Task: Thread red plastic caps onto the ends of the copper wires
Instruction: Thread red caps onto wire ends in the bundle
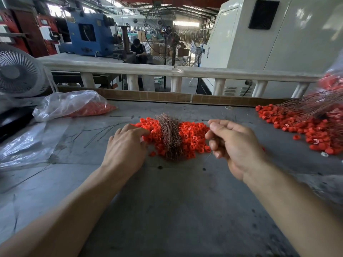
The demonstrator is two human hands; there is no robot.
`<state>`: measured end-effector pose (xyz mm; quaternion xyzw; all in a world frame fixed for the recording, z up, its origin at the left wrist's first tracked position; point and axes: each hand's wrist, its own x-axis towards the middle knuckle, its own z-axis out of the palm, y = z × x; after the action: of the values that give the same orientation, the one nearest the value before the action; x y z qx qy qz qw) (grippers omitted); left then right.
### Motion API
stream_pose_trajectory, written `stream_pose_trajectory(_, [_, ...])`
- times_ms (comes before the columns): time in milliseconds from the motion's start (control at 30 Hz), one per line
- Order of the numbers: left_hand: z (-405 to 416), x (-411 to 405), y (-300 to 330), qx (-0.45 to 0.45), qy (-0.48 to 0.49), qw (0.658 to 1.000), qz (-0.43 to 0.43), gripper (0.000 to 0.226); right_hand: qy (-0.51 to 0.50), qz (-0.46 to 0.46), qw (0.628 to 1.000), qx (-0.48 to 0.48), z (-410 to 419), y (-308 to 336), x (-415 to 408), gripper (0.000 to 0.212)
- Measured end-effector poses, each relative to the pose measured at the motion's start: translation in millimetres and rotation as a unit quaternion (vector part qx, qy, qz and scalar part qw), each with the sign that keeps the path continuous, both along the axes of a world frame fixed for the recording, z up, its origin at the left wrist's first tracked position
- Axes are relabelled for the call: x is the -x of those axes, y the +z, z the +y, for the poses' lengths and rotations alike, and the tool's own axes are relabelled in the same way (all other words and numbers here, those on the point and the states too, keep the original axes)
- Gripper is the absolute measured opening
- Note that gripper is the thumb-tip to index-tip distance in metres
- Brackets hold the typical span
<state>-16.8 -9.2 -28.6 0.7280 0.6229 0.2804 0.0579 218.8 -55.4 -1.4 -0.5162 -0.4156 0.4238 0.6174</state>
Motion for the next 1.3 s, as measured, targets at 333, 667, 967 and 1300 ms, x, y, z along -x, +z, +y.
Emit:
stream_pose_trajectory(333, [-0.3,-4.0,-3.1,-0.067,-0.002,0.998,-0.018,0.015,0.017,-0.159,0.987,-0.002,-3.2,-17.2,12.0,0.011])
stream_pose_trajectory(667, [-11.7,-8.6,10.7,0.003,-0.066,0.934,-0.351,0.016,0.027,-0.302,0.946,-0.114,-13.4,-11.6,20.6,0.012])
stream_pose_trajectory(967, [-36.1,-25.0,16.5,0.161,-0.191,0.784,-0.569,0.024,0.06,-0.288,0.942,-0.161,-26.5,-2.4,31.7,0.013])
stream_pose_trajectory(1300, [-38.2,-28.8,14.5,0.157,-0.227,0.761,-0.588,0.027,0.053,-0.328,0.928,-0.169,-24.0,-5.4,30.2,0.013])
